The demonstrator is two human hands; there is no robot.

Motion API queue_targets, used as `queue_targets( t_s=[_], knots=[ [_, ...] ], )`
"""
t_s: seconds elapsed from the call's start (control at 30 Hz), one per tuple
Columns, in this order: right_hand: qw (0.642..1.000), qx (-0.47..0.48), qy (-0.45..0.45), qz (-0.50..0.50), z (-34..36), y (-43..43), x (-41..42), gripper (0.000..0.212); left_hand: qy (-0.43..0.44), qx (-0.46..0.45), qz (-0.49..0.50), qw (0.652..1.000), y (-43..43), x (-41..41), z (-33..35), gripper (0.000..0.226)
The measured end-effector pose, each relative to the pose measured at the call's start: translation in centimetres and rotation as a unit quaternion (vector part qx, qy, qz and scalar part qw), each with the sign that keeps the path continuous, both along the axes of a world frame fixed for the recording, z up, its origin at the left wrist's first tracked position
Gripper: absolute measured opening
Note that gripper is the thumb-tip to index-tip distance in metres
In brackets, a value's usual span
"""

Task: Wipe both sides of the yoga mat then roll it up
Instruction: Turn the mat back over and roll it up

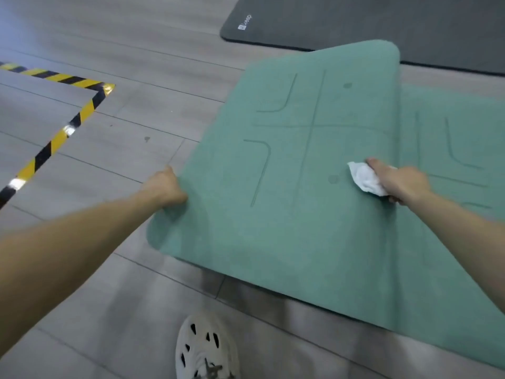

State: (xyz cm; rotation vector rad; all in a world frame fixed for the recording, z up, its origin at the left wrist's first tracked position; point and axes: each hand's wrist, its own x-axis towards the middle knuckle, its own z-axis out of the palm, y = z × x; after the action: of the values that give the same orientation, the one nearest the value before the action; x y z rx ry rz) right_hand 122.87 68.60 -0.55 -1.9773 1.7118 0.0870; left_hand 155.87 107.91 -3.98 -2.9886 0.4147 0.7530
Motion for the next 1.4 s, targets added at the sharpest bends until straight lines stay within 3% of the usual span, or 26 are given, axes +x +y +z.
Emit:
queue_targets(
  t_s=[0.07, 0.2, 0.37, 0.53, 0.63, 0.77, 0.9, 1.03, 1.1, 1.2, 1.4],
  knots=[
    [0.999, -0.004, -0.045, 0.012, 0.4, 1.4, 1.0, 0.084, -0.066, 0.007, -0.102, 0.993, -1.0, -0.1, 0.2, 0.074],
    [0.987, 0.01, -0.11, 0.119, 3.4, 2.1, 2.3, 0.033, -0.03, -0.19, -0.216, 0.957, -7.2, -3.4, 1.5, 0.059],
    [0.965, 0.072, -0.073, 0.243, 6.8, 0.2, -0.9, 0.015, -0.026, -0.291, -0.295, 0.91, -15.0, -10.3, 4.6, 0.065],
    [0.929, 0.039, 0.056, 0.364, 9.3, -2.2, -6.4, 0.017, -0.051, -0.205, -0.468, 0.858, -21.8, -16.8, 6.7, 0.062],
    [0.874, -0.034, 0.163, 0.456, 9.5, -3.3, -8.9, 0.026, -0.092, -0.132, -0.545, 0.823, -24.3, -19.7, 7.0, 0.057],
    [0.841, -0.078, 0.177, 0.505, 9.2, -7.2, -12.1, 0.027, -0.106, -0.035, -0.6, 0.792, -28.2, -23.6, 7.5, 0.046],
    [0.855, -0.115, 0.149, 0.482, 11.1, -10.2, -14.2, 0.023, -0.106, 0.026, -0.614, 0.782, -31.7, -25.8, 9.7, 0.041],
    [0.87, -0.11, 0.196, 0.438, 14.5, -11.7, -18.4, 0.05, -0.083, 0.033, -0.585, 0.806, -34.0, -28.4, 13.5, 0.038],
    [0.889, -0.083, 0.201, 0.403, 17.0, -11.9, -20.8, 0.038, -0.065, 0.043, -0.584, 0.808, -34.1, -30.0, 16.1, 0.036],
    [0.928, -0.044, 0.172, 0.328, 21.8, -11.9, -25.3, 0.022, -0.041, 0.051, -0.587, 0.807, -34.2, -32.4, 22.2, 0.038],
    [0.973, -0.025, 0.12, 0.198, 36.4, -12.4, -35.4, 0.033, -0.017, 0.088, -0.579, 0.811, -37.6, -38.1, 39.9, 0.04]
  ],
)
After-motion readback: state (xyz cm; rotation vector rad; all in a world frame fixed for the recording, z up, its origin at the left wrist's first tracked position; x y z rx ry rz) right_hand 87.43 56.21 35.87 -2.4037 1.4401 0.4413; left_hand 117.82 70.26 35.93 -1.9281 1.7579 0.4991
